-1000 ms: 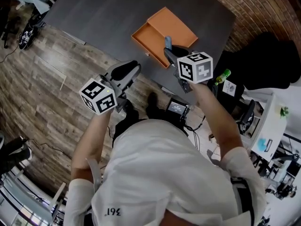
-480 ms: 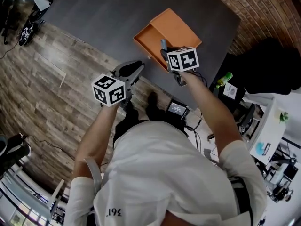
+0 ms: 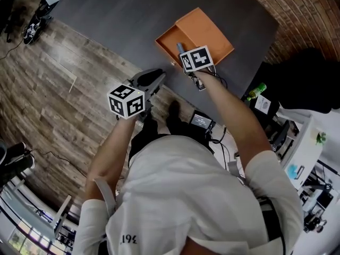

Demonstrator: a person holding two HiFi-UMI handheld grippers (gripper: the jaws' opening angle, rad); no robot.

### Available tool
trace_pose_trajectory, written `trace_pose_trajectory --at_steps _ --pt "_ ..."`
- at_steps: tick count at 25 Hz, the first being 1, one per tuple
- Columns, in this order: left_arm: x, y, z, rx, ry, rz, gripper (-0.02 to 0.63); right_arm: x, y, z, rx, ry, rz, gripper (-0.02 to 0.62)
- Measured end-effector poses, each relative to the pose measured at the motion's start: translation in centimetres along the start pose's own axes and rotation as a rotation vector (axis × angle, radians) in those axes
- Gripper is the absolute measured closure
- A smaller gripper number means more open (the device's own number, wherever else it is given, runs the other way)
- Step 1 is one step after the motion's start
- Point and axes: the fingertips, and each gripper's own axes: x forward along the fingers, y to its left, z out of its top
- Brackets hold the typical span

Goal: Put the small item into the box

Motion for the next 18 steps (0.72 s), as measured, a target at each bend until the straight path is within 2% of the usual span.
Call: trace_pose_trajectory --at_steps 12,18 --pt "-0.9 -0.2 0.1 -0.017 -0.018 -0.006 0.534 1.0 -0.4 1.0 0.034 -0.011 -0.021 0.502" --pt "-1.0 -0.6 0.5 -0.011 -0.023 -0.015 0.534 0.7 -0.1 1.2 0.057 -0.023 -0.014 0.457"
